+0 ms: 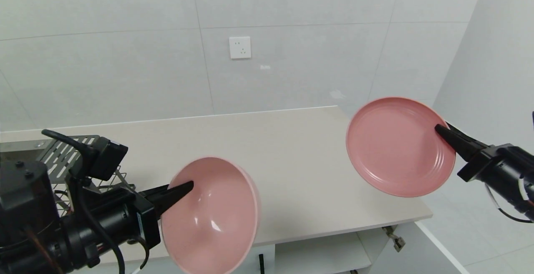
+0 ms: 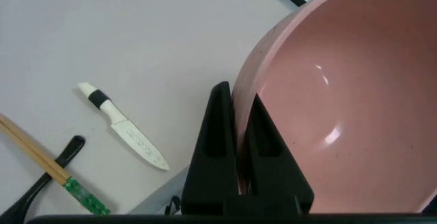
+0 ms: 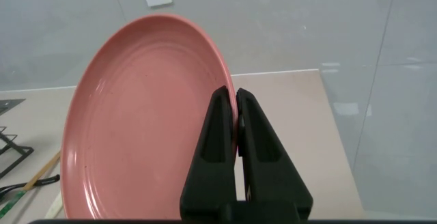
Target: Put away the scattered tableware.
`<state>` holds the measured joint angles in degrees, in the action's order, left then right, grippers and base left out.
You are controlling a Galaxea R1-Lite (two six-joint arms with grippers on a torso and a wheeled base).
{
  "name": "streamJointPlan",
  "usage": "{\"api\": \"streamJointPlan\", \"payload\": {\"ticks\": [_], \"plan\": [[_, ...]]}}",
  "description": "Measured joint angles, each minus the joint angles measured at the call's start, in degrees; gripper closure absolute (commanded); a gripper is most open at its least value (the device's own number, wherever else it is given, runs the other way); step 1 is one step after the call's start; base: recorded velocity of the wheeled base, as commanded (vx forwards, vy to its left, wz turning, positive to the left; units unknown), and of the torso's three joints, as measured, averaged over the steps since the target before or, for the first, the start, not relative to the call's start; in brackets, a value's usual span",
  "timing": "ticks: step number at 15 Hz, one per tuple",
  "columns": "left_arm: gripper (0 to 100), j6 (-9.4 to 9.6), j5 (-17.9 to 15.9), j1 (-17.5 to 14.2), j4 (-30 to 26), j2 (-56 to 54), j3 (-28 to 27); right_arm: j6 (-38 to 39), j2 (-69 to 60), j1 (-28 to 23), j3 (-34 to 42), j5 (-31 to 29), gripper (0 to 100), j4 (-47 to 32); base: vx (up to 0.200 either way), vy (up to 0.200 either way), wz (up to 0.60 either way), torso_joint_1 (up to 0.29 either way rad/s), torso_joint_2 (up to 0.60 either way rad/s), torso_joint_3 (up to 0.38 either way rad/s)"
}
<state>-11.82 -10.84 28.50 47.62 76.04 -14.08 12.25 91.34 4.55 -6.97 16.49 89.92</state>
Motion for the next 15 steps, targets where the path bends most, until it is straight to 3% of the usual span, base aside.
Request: {"api": "streamJointPlan", "payload": {"ticks": [4,6,7,11,15], "plan": [[100,2.08,-2.66,0.66,1.76,-2.43,6.17,-0.22,-0.89,1.99,0.37,-0.05,100,0.0,0.0,0.0,0.0,0.0,0.0,0.0],[100,6.03,-2.66,-2.66,5.03,-2.89,6.86,-0.33,-1.52,2.32,0.37,-0.07,100,0.02,0.0,0.0,0.0,0.0,0.0,0.0],[100,6.92,-2.54,-4.5,8.28,-3.01,7.39,-0.4,-1.88,3.28,0.37,-0.07,100,0.0,0.0,0.0,0.0,0.0,0.0,0.0],[100,7.4,-2.46,-10.37,16.63,-3.34,11.45,-0.57,-2.49,6.0,0.85,-0.24,100,0.02,-0.15,0.0,0.0,0.003,0.0,0.001],[100,7.95,-2.43,-12.02,20.89,-4.52,12.59,-1.52,-2.56,6.17,1.07,-0.27,100,0.02,-0.2,0.0,0.0,-0.002,0.0,0.005]]}}
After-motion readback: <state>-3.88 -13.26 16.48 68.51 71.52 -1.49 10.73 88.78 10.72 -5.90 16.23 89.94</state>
